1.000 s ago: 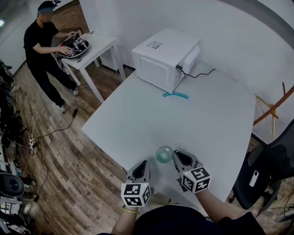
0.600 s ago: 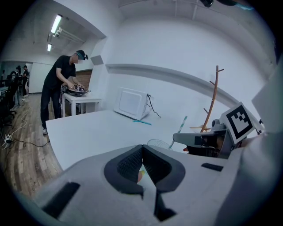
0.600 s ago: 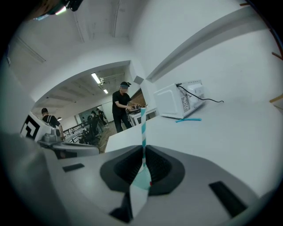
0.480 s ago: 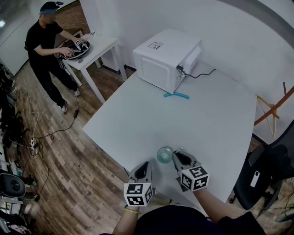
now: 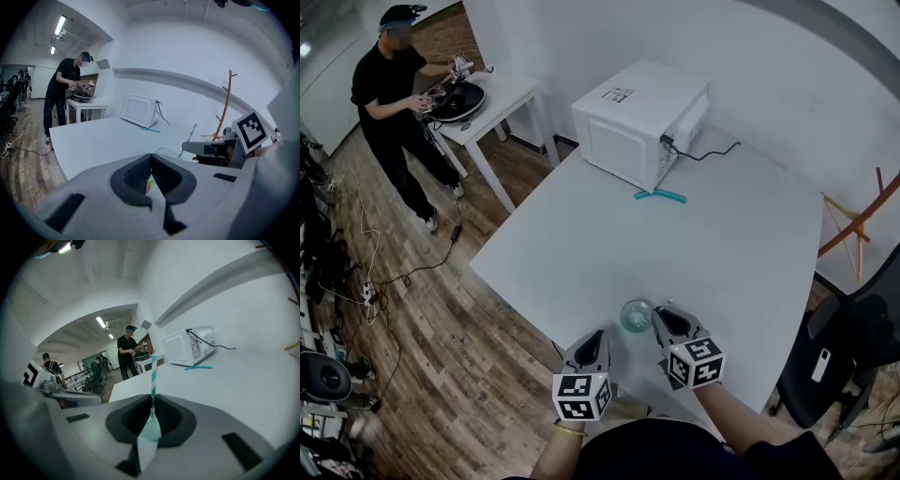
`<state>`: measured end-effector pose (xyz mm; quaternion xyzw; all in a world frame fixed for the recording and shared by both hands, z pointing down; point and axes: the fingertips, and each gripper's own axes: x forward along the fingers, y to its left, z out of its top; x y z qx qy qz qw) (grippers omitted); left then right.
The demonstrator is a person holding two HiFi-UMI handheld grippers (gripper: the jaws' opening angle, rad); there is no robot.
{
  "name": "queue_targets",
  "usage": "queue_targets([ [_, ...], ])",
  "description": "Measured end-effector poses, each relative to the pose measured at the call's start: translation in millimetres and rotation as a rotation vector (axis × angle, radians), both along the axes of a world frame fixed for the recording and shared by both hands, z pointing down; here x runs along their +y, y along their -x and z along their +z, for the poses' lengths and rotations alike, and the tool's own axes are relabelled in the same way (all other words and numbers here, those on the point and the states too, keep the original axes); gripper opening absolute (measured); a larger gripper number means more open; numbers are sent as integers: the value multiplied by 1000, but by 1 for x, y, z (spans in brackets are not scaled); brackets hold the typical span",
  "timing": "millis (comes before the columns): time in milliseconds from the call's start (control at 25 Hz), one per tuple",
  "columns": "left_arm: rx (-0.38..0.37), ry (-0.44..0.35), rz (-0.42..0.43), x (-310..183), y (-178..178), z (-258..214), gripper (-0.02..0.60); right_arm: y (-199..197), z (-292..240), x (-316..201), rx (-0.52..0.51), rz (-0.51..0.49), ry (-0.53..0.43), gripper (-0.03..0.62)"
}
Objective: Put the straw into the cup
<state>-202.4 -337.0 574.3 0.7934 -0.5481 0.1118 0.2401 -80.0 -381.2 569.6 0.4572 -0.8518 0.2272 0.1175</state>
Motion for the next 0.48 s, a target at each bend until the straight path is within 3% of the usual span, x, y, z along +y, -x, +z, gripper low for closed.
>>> queue_targets([
  [280, 10, -6, 11, 0, -4, -3, 18, -1, -2, -1, -10, -3, 1, 43],
  [480, 12, -12, 11, 1, -5, -4, 18, -3, -2, -1, -13, 0, 4, 138],
])
